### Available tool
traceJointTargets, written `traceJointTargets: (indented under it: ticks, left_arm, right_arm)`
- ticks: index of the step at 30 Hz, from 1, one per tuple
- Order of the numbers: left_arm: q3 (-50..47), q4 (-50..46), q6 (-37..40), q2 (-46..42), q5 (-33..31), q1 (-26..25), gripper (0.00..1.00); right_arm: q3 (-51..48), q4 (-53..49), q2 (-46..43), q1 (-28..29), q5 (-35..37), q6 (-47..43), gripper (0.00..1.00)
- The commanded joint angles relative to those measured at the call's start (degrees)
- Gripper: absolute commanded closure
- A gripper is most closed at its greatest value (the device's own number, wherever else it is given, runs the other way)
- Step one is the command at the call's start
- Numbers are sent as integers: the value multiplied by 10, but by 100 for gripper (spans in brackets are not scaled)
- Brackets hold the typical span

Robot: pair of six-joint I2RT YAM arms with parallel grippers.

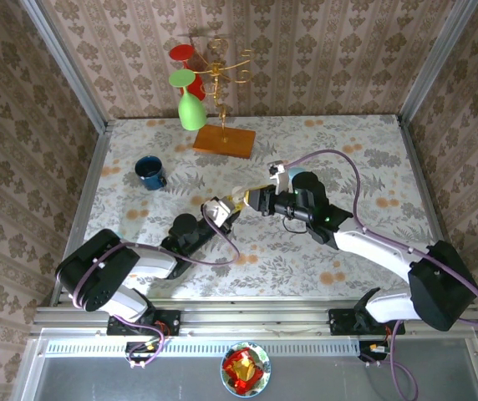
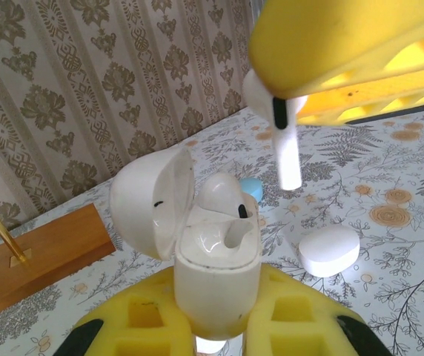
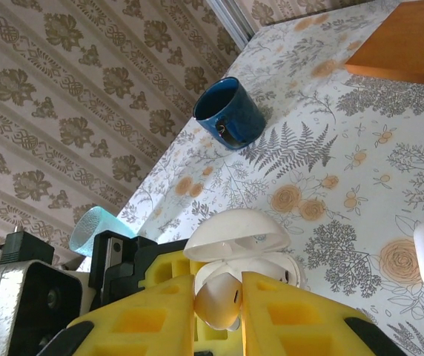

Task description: Insert the wireless bluetooth earbuds into the charging case

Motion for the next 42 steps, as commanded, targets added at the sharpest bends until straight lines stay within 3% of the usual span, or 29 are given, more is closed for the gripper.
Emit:
traceJointTargets:
  ticks: [1,21,29,42]
  left_arm:
    - [17,22,9,8,5,-7,95]
    - [22,24,-2,3,10,-12,95]
    - [19,22,-18,1,-22,-12,95]
    - [29,22,-32,11,-20,-11,95]
  right_arm:
    - [25,9,5,-2,-10,-14,78]
    - [31,-2,28,-5,-3,-31,78]
    - [23,-5,44,-6,13,-29,78]
    - [24,-1,37,-6,1,-8,68]
